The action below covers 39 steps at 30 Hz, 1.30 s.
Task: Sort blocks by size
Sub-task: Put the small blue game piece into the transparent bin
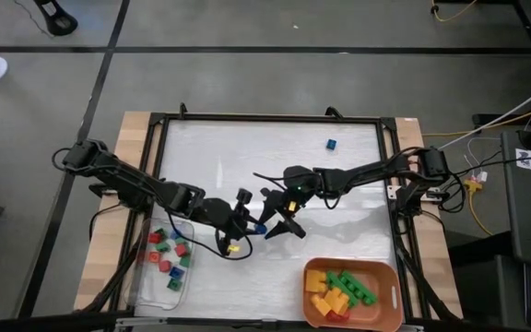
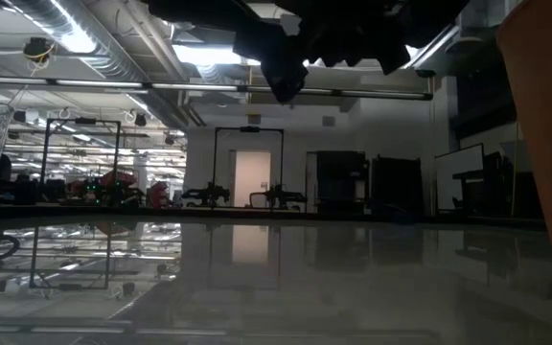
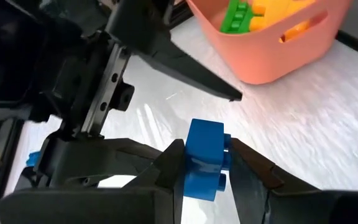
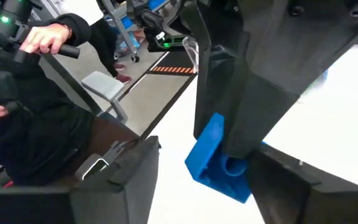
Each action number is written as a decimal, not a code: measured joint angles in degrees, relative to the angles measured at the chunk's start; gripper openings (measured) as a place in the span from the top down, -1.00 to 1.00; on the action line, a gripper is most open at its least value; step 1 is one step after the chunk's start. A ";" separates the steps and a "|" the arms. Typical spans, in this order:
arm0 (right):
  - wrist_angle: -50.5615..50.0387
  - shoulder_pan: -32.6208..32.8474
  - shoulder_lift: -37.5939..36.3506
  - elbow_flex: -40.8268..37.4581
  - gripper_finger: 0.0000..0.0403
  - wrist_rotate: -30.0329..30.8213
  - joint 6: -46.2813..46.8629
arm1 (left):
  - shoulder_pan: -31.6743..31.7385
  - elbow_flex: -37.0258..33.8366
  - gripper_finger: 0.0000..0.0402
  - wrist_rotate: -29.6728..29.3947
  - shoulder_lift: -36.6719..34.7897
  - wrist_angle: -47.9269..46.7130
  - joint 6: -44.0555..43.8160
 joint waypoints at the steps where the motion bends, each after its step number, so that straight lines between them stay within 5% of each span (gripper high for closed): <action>1: 0.06 -0.20 -0.05 0.03 -0.17 -0.45 0.00 | 0.01 0.00 0.60 -0.06 -0.51 -0.22 -0.61; 20: -0.93 -11.79 -1.00 0.13 -0.21 -1.76 -0.04 | -7.27 0.31 0.58 1.60 -14.08 -15.63 -22.60; 29: -4.31 -20.27 -0.98 0.04 -0.21 -4.22 3.69 | -15.22 0.31 0.53 15.57 -23.06 -34.83 -62.49; 34: -4.35 -23.47 -0.98 0.02 -0.21 -4.23 4.90 | -20.04 0.25 0.51 16.04 -24.61 -46.12 -80.97; 39: -4.35 -25.28 -0.96 0.02 -0.21 -4.24 4.96 | -22.44 0.09 0.44 15.30 -23.12 -54.72 -90.18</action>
